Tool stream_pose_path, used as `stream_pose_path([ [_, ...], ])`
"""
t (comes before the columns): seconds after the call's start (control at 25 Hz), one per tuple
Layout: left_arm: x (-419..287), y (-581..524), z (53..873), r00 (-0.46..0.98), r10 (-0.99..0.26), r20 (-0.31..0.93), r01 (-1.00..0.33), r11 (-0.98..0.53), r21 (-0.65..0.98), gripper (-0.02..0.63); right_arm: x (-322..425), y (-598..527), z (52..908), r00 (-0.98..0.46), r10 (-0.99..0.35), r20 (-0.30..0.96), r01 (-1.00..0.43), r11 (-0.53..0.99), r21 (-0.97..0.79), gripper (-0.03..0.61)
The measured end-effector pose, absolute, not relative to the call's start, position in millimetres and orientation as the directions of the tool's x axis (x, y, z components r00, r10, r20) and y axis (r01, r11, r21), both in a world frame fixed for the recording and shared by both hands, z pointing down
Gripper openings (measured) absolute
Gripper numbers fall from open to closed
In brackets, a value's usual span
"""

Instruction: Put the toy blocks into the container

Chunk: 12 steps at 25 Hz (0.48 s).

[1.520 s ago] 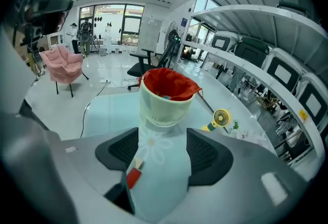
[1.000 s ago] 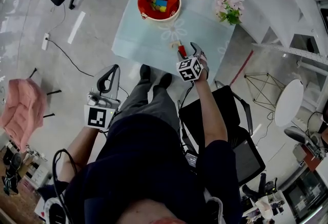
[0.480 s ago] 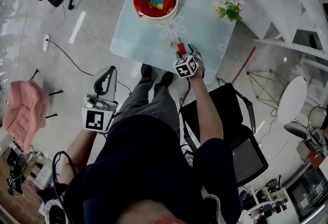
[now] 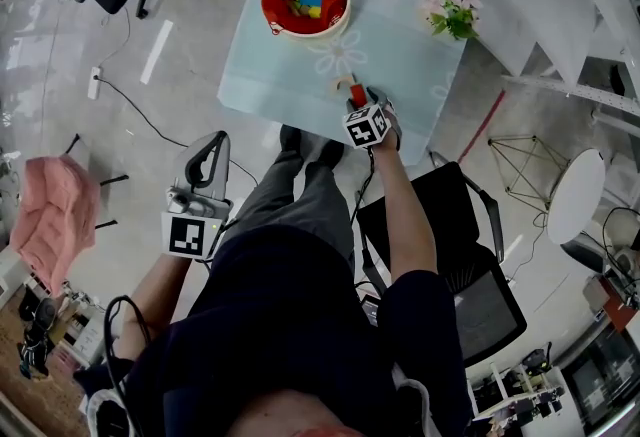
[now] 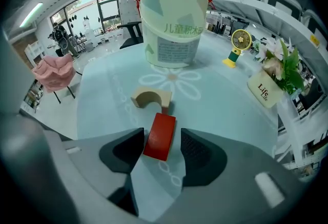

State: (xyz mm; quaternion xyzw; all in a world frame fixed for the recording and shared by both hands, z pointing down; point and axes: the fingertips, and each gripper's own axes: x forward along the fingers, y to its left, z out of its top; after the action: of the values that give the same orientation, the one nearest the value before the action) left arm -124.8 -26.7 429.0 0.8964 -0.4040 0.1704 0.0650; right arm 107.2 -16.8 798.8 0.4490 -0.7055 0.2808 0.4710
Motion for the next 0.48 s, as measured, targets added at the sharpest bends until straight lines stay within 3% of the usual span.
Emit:
stream_pose_path([
  [0.48,-129.0,-25.1,428.5,0.61,-0.705,0.362,-0.75,-0.661,-0.022,0.003,107.4,-14.3,796.7,-0.214,-0.342,0.915,-0.931,0.356,-0.085,0.143],
])
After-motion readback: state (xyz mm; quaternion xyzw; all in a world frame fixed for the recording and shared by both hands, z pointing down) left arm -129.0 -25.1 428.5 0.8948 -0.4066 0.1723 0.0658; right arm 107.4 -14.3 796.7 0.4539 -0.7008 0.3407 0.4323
